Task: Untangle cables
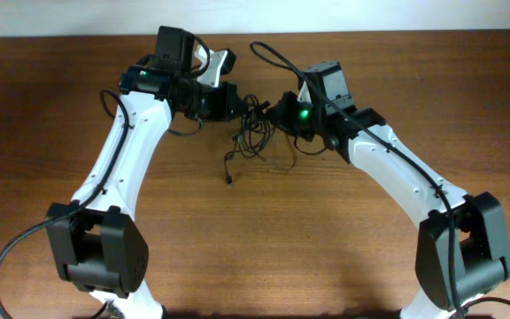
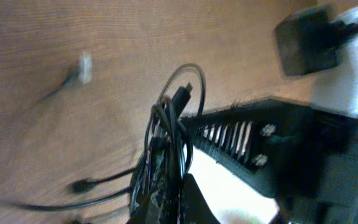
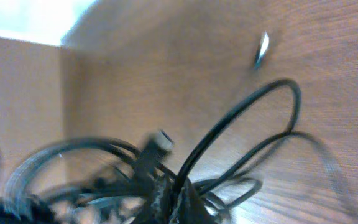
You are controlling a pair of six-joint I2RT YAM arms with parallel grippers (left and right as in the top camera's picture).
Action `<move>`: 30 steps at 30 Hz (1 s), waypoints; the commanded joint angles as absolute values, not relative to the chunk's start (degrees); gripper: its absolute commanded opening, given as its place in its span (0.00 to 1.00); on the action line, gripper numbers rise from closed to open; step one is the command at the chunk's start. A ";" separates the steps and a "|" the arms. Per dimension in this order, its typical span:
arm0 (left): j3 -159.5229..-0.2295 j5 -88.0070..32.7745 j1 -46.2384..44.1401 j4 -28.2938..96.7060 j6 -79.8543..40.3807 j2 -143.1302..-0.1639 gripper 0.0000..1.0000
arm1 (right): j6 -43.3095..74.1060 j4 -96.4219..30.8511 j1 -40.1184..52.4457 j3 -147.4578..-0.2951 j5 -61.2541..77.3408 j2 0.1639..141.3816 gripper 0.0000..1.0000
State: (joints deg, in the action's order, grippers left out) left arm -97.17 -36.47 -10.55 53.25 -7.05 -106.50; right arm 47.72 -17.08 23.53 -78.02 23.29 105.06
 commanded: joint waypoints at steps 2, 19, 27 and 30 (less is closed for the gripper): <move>-97.65 -35.00 -9.96 46.57 -10.90 -106.28 0.00 | 36.40 -24.82 16.95 -78.15 26.11 99.94 0.04; -97.62 -22.55 -10.09 49.12 -10.85 -106.28 0.00 | 24.40 -52.27 -13.37 -78.11 41.32 77.36 0.29; -97.60 -33.12 -11.11 48.90 -11.14 -106.28 0.00 | 50.41 -27.03 17.32 -78.11 35.16 93.69 0.81; -97.60 -33.06 -11.44 48.86 -11.16 -106.28 0.00 | 56.51 -20.80 21.02 -78.13 32.08 99.57 0.62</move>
State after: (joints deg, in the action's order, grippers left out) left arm -97.08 -31.99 -11.14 48.99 -10.57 -106.61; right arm 50.65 -23.35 19.33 -77.58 35.07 96.05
